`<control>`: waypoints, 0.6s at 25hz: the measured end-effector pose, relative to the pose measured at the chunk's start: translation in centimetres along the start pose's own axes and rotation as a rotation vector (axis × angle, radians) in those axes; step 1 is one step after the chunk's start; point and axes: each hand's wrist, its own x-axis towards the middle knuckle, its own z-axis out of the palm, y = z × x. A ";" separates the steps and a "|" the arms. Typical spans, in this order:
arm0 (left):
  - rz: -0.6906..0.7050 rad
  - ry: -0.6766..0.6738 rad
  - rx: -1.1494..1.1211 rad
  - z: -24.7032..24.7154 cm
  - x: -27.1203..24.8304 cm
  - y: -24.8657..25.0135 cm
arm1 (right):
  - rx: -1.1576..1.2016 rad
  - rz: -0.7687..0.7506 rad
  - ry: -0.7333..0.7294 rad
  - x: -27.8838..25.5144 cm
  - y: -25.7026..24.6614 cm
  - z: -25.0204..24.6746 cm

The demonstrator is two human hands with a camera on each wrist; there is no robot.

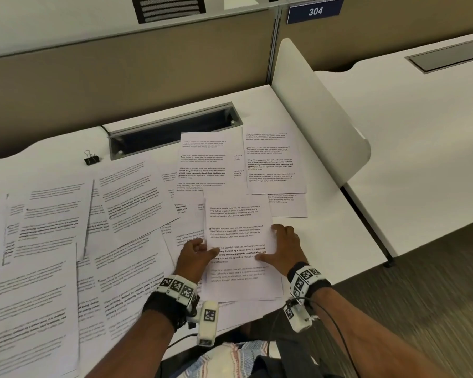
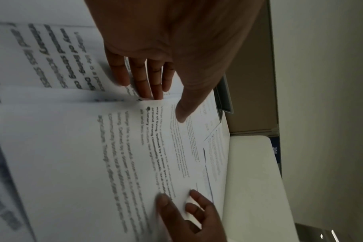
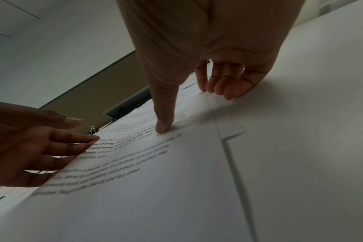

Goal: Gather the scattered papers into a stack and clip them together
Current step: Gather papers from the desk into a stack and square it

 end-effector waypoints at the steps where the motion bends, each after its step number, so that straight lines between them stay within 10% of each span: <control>1: -0.008 0.001 -0.013 0.1 0.2 0.1 | -0.002 -0.002 0.004 0.0 -0.1 0.0; 15: 0.089 -0.170 0.056 1.7 0.4 1.7 | -0.014 -0.018 0.018 0.1 0.1 0.4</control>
